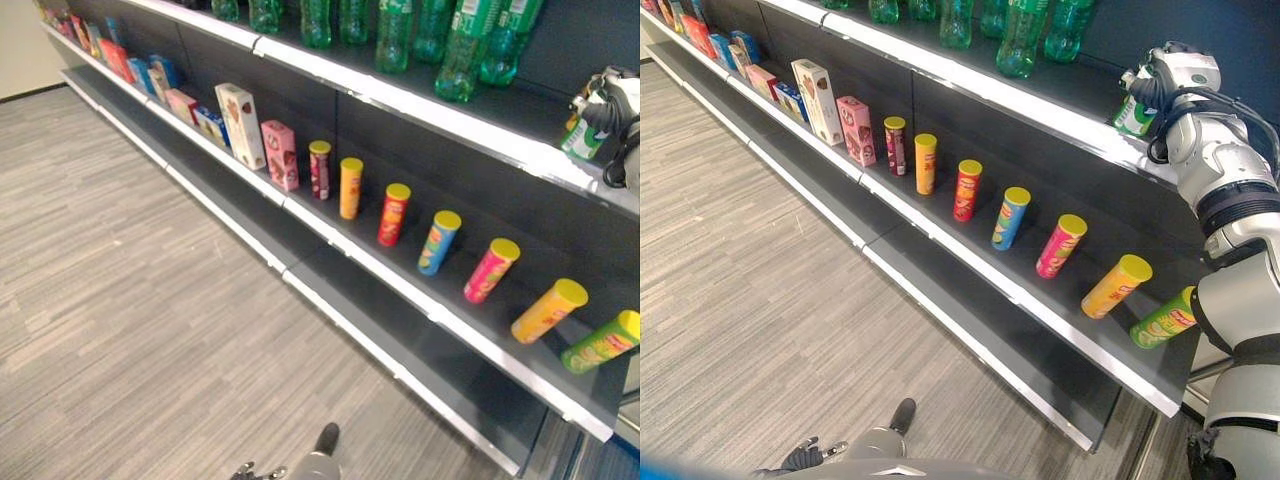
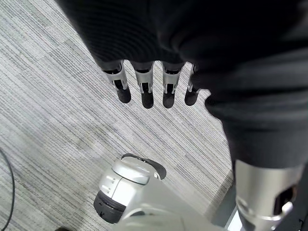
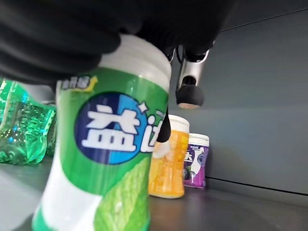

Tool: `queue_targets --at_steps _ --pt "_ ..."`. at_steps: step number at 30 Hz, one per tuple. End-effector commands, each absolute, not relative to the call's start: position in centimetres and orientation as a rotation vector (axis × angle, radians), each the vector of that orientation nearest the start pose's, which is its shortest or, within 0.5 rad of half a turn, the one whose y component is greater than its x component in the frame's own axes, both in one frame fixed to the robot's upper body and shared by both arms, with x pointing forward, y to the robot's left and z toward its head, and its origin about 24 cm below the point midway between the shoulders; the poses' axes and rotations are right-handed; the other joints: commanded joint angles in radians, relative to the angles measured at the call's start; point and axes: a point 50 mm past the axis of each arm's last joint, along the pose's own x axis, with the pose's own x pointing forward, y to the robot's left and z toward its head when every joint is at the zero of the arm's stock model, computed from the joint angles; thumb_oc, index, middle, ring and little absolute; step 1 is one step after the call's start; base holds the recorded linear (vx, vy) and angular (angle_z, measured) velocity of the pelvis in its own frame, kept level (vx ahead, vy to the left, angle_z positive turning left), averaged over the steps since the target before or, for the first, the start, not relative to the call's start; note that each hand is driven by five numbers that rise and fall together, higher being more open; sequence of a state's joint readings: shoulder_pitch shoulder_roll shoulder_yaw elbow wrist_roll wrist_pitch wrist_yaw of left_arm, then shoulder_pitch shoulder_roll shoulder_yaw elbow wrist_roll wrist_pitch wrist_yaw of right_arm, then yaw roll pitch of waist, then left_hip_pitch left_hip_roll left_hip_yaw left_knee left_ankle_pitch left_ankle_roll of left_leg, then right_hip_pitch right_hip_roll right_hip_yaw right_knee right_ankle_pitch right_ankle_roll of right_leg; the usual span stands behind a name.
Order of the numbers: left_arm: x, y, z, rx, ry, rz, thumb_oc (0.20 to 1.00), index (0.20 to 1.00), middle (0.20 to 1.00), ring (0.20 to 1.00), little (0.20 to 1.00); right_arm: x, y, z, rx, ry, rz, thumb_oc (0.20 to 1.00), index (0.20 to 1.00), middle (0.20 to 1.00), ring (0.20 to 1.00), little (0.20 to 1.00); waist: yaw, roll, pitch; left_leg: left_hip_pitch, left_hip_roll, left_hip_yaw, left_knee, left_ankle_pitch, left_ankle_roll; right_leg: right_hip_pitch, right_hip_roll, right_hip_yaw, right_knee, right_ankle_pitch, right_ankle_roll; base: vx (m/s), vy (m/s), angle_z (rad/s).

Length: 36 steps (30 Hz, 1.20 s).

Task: Put the goods on the table back onto the shelves and tidy them up.

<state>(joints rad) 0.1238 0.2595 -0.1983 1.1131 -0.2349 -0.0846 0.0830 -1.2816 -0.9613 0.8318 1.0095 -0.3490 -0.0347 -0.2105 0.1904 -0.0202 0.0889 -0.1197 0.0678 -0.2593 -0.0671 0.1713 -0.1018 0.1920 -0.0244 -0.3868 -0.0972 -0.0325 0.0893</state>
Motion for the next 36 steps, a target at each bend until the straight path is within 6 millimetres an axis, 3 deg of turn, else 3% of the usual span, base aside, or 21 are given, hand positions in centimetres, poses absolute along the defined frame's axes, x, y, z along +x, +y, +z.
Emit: queue_targets --at_steps 1,6,7,8,9,10,21,36 --pt "9.8 25.1 -14.9 0.199 1.056 0.225 1.000 1.000 1.000 1.000 1.000 38.3 -30.6 30.1 -1.660 -0.174 -0.447 0.200 0.200 0.200 0.200 0.200 0.002 -0.090 0.030 0.113 -0.023 0.098 -0.019 -0.152 -0.036 -0.107 -0.065 0.073 0.018 -0.019 0.028 0.00 0.000 0.00" --pt "10.0 25.1 -14.8 0.204 1.050 0.222 1.000 1.000 1.000 1.000 1.000 38.4 -30.2 30.0 -1.653 -0.179 -0.436 0.200 0.200 0.200 0.200 0.200 -0.001 -0.089 0.029 0.115 -0.021 0.101 -0.020 -0.154 -0.036 -0.109 -0.065 0.076 0.018 -0.019 0.028 0.00 0.000 0.00" --pt "10.0 25.2 -14.8 0.205 1.051 0.224 1.000 1.000 1.000 1.000 1.000 38.5 -30.1 30.0 -1.655 -0.182 -0.434 0.335 0.335 0.335 0.335 0.335 -0.002 -0.090 0.029 0.115 -0.020 0.100 -0.020 -0.154 -0.036 -0.108 -0.065 0.076 0.018 -0.019 0.028 0.00 0.000 0.00" --pt "10.0 25.2 -14.9 0.206 1.054 0.225 1.000 1.000 1.000 1.000 1.000 38.5 -30.0 29.9 -1.654 -0.186 -0.430 0.598 0.598 0.598 0.598 0.598 -0.002 -0.091 0.028 0.116 -0.019 0.100 -0.020 -0.156 -0.037 -0.107 -0.064 0.076 0.018 -0.020 0.028 0.00 0.000 0.00" --pt "9.9 25.2 -14.9 0.206 1.057 0.227 1.000 1.000 1.000 1.000 1.000 38.6 -29.9 29.9 -1.654 -0.187 -0.429 0.947 0.947 0.947 0.947 0.947 -0.002 -0.091 0.028 0.117 -0.018 0.100 -0.020 -0.157 -0.037 -0.106 -0.064 0.076 0.017 -0.020 0.028 0.00 0.000 0.00" --pt "9.9 25.2 -14.9 0.207 1.060 0.228 1.000 1.000 1.000 1.000 1.000 38.6 -29.8 29.9 -1.652 -0.191 -0.428 1.000 1.000 1.000 1.000 1.000 -0.003 -0.091 0.028 0.117 -0.019 0.101 -0.020 -0.158 -0.037 -0.106 -0.064 0.075 0.017 -0.020 0.028 0.00 0.000 0.00" --pt "9.8 25.3 -14.9 0.209 1.065 0.233 1.000 1.000 1.000 1.000 1.000 39.1 -28.4 29.9 -1.595 -0.243 -0.401 1.000 1.000 1.000 1.000 1.000 0.004 -0.096 0.028 0.121 -0.017 0.104 -0.020 -0.163 -0.034 -0.105 -0.066 0.069 0.016 -0.017 0.031 0.00 0.000 0.00" --pt "9.5 25.5 -15.0 0.215 1.074 0.242 1.000 1.000 1.000 1.000 1.000 39.2 -28.2 29.9 -1.583 -0.242 -0.409 1.000 1.000 1.000 1.000 1.000 0.007 -0.096 0.028 0.120 -0.017 0.108 -0.020 -0.165 -0.034 -0.104 -0.068 0.065 0.016 -0.016 0.033 0.00 0.000 0.00"
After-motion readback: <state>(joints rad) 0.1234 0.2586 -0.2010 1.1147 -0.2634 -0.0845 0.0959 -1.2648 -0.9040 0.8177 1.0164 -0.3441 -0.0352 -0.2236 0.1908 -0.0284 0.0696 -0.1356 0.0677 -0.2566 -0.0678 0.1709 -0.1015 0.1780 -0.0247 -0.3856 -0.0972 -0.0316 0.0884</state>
